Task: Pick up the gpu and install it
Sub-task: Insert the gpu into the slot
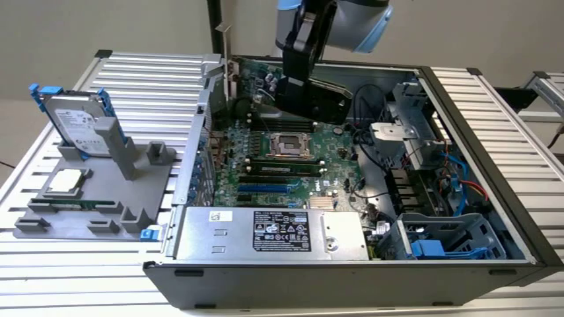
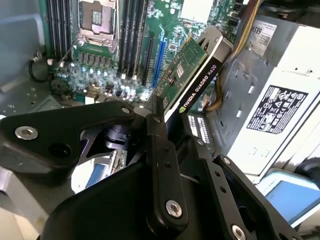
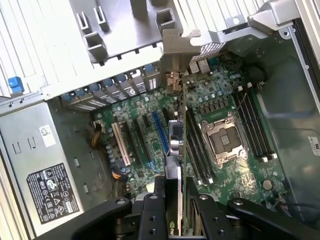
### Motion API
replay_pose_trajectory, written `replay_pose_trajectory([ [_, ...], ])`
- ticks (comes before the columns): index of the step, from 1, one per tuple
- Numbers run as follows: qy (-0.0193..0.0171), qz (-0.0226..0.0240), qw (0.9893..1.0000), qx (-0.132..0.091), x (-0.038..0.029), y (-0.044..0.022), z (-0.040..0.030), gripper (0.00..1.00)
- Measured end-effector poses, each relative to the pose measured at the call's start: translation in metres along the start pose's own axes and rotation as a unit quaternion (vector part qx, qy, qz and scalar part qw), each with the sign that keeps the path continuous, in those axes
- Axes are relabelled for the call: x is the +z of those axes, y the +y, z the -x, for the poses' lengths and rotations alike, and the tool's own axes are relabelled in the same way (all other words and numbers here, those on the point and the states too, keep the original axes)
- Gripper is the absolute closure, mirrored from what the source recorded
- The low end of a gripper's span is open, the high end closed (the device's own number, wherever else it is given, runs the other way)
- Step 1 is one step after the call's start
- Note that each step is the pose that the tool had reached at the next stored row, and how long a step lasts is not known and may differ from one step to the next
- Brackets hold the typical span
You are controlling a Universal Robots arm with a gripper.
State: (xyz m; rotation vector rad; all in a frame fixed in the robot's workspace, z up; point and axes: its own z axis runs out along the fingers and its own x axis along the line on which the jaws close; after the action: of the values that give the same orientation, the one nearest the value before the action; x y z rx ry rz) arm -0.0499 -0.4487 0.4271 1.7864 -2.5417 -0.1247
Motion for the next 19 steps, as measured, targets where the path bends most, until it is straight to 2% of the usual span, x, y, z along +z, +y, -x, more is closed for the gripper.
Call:
replay_pose_trajectory([
  [5, 0.0025, 0.0006, 0.9996, -0.029, -0.0001, 0.0, 0.0, 1.0],
  [10, 0.0051, 0.0012, 0.9982, -0.06, -0.0002, 0.0, 0.0, 1.0],
  [15, 0.0079, 0.0018, 0.9955, -0.094, -0.0002, 0.0, 0.0, 1.0],
  [19, 0.0103, 0.0024, 0.9925, -0.122, -0.0003, 0.0, 0.0, 1.0],
])
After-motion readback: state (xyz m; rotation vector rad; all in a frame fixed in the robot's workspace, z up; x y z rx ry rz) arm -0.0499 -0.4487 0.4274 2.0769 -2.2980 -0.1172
